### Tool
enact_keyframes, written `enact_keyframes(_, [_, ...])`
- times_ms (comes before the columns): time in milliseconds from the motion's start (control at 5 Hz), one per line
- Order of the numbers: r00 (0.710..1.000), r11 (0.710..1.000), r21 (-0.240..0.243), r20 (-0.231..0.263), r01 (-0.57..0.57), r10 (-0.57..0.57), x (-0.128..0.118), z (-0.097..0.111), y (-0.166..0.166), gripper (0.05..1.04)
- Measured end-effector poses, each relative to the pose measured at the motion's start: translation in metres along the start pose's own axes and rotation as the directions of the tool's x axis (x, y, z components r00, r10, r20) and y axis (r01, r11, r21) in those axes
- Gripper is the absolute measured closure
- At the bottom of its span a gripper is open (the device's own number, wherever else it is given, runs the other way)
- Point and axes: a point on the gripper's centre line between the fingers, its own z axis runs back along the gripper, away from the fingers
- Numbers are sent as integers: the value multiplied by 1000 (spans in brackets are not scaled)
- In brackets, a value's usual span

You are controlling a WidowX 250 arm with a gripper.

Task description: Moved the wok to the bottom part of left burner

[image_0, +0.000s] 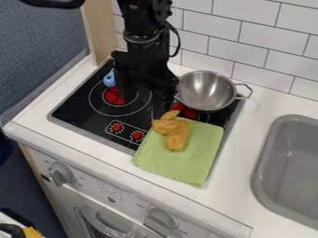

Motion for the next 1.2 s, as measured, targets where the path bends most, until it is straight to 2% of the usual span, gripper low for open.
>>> enact_keyframes(200, [1000,1000,-6,-25,-6,5,-2,-7,-1,83])
enact_keyframes(400, [998,998,4,-39,58,-58,8,-13,-16,83])
enact_keyframes(800, [969,969,-20,26,245,-245,73,-34,-65,83])
enact_keyframes(1000, [969,969,-38,40,243,-242,91,-47,-72,118])
enact_keyframes(1200, [969,967,-58,45,246,-244,97,-55,-75,366])
